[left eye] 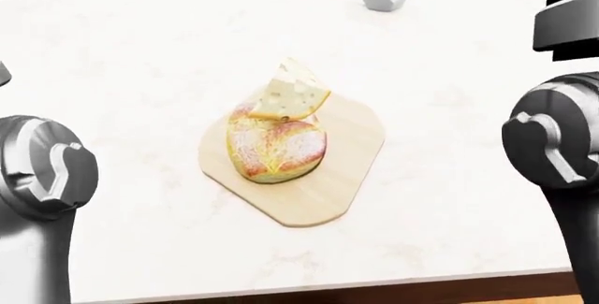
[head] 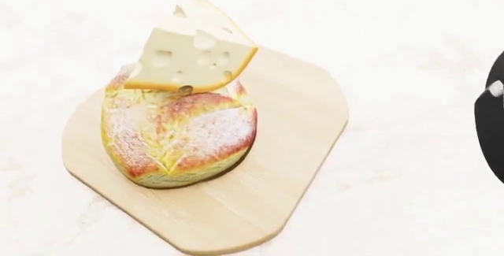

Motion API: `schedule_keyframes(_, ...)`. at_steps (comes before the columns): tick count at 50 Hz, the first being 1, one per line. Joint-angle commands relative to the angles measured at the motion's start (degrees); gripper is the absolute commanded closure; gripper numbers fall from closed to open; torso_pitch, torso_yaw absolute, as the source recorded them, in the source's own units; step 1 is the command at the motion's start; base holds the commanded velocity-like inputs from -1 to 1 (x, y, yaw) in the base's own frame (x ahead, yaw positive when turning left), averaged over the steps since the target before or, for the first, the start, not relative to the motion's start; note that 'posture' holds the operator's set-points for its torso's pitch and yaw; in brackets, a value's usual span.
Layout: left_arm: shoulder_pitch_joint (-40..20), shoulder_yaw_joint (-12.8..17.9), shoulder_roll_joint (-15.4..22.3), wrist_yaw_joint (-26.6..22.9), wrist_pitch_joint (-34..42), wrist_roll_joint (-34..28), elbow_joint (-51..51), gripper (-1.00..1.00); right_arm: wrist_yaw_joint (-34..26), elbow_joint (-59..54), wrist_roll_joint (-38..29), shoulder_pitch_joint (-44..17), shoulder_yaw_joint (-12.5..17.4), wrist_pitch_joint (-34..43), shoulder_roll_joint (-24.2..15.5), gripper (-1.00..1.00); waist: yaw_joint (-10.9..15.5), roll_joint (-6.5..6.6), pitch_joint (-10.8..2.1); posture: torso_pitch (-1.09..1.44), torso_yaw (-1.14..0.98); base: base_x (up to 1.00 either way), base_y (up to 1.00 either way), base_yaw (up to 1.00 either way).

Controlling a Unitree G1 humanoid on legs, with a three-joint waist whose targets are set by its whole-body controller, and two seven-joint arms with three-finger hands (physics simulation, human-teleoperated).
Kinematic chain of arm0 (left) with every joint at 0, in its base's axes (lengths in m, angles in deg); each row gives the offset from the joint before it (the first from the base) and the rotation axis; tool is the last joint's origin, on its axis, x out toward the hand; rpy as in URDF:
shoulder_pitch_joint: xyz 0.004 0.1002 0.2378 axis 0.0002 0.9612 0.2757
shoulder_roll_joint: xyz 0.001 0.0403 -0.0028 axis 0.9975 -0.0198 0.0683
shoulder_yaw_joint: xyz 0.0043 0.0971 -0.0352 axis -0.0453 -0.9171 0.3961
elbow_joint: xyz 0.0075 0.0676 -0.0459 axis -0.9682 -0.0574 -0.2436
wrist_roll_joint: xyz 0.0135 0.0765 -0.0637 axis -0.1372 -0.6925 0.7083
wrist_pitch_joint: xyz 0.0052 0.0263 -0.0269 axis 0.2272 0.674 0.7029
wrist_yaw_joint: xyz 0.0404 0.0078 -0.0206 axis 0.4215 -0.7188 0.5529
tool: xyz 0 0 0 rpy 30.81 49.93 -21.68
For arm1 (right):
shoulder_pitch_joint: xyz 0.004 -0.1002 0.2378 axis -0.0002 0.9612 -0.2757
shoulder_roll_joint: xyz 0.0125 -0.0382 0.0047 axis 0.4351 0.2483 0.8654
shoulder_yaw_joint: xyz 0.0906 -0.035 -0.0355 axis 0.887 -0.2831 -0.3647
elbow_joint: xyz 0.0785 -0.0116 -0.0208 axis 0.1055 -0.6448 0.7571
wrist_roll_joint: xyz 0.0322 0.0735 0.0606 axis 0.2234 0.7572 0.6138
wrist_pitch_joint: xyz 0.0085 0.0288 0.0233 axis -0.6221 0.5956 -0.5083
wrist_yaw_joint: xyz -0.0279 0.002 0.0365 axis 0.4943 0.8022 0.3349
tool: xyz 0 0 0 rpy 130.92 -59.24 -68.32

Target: Pick up the wedge of cheese and place it on the slice of bread to prepare a simple cheese on bread dish.

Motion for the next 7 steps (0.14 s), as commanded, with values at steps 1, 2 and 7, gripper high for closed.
schedule_keyframes(1, -2.55, 0.16, 0.47, -0.04, -1.64, -0.34, 1.21, -1.00, 1.73, 1.40, 0.94, -2.77, 0.42, -0.65, -0.80, -1.00, 0.04, 0.13, -1.93, 0.00, 0.00, 0.00, 0.00, 0.00)
schedule_keyframes(2, -2.84, 0.07, 0.35, -0.07, -1.59, -0.45, 1.12, -1.00, 1.91, 1.23, 1.13, -3.22, 0.42, -0.46, -1.02, -1.00, 0.06, 0.08, -1.91, 0.00, 0.00, 0.00, 0.00, 0.00)
schedule_keyframes(7, -3.78, -0.09, 0.02, -0.30, -1.55, -0.95, 0.68, -1.00, 3.08, 0.53, 2.00, -4.53, 0.42, -0.47, -1.89, -1.00, 0.21, -0.13, -1.75, 0.00, 0.00, 0.00, 0.00, 0.00)
